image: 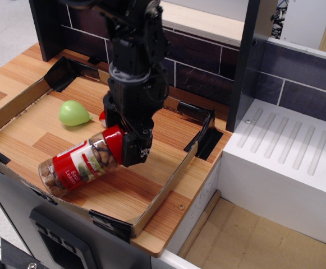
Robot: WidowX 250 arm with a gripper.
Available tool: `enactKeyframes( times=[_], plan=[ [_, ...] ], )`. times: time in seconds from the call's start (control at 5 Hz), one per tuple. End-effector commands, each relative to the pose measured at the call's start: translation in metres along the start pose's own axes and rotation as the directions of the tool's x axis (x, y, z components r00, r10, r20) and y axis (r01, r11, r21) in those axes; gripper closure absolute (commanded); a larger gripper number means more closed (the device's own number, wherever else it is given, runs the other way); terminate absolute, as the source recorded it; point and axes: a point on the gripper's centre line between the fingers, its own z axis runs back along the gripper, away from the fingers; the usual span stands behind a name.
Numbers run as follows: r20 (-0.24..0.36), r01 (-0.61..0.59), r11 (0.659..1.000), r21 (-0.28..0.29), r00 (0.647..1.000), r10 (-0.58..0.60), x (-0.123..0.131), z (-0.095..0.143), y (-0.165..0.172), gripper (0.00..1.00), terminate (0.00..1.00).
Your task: Topple basil bottle
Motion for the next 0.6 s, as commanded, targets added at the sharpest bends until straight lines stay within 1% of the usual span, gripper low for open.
enactKeyframes(
  times=[0.0,0.2,0.4],
  plan=[
    [0.105,-0.083,0.995,-0.057,0.991,0.088,0.008,0.026,0.011,0.0,0.0],
    [0.131,-0.147,0.986,-0.079,0.979,0.157,0.009,0.041,0.017,0.0,0.0],
    [0.142,-0.23,0.97,-0.075,0.961,0.238,0.011,0.058,0.025,0.0,1.0]
  ],
)
